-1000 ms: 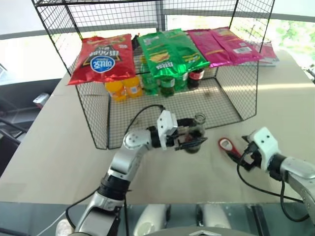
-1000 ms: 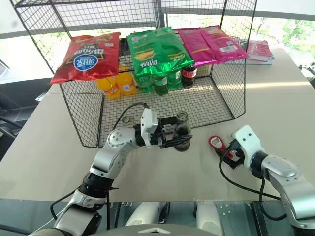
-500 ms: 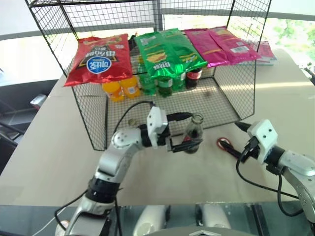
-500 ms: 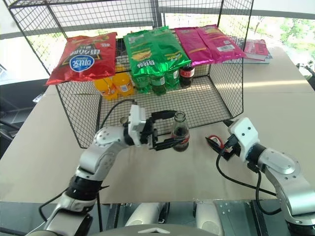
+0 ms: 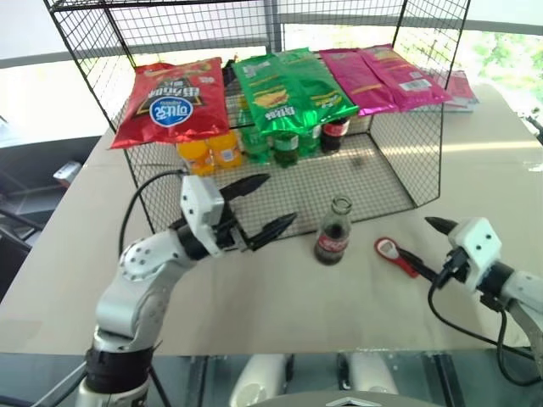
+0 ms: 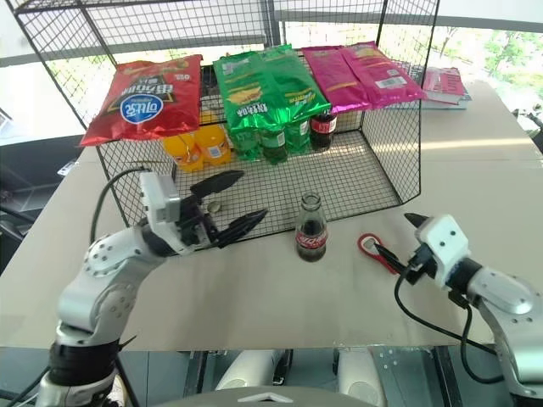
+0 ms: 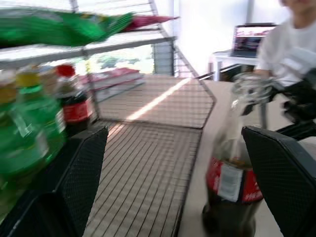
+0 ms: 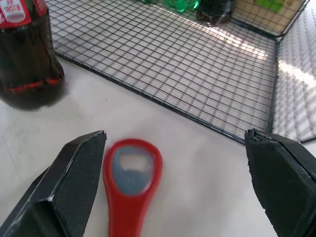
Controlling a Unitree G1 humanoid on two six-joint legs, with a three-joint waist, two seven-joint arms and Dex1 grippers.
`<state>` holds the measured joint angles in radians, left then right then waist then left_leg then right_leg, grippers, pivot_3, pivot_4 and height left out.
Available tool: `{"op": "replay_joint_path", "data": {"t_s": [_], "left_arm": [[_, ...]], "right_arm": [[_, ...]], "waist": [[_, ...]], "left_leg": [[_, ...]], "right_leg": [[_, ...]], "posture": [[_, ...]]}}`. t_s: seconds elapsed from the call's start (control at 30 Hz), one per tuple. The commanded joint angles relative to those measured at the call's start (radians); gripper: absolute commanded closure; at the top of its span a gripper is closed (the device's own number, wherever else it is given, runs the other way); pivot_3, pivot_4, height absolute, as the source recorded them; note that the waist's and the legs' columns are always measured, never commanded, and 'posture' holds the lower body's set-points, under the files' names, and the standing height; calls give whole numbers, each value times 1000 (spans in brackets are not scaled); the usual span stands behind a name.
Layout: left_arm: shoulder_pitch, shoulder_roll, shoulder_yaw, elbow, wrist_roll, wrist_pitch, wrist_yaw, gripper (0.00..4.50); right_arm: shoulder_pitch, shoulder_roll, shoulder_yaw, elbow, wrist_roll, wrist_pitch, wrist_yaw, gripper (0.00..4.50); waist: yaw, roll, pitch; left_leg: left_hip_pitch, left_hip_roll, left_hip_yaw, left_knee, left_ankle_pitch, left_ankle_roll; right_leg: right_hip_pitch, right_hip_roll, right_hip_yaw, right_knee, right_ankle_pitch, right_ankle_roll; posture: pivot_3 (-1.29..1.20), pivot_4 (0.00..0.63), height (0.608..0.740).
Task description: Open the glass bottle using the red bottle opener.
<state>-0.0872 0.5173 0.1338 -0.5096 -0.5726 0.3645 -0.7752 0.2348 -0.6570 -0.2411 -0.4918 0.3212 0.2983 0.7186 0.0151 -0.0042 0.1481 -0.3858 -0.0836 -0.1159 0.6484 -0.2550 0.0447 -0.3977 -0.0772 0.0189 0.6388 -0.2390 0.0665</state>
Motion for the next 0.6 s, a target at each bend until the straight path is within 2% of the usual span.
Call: {"op": "replay_joint_path", "data": {"t_s": [0.03,0.1,0.37,0.6], "left_arm": [[158,52,67,-121,-10,27,15,26],[262,68,57,-155,13,24,16,26],[449,94,9,-208,17,74,32,26],[490,98,21,-196,31,70,44,26]], "right_arm": [[89,5,-92,1,38,-106,67,0],[123,-3,-116,42,35,-122,81,0],[115,-24,-122,125,24,-169,120,0],[118,-55,-146,192,32,-215,171,0]], "waist": [[-1,0,0],[-1,0,0],[0,0,5],[2,0,5]], "left_leg": [[0,0,0,0,0,0],[1,0,2,-1,0,0],[3,1,1,0,-3,-3],[1,1,1,-1,-1,0]], "right_leg": [[0,0,0,0,0,0],[0,-1,2,-1,0,0],[4,-1,4,-1,-4,-2],[3,-1,3,-4,-3,-4]], "posture": [[0,150,740],[0,150,740],[0,150,740],[0,150,740]]}}
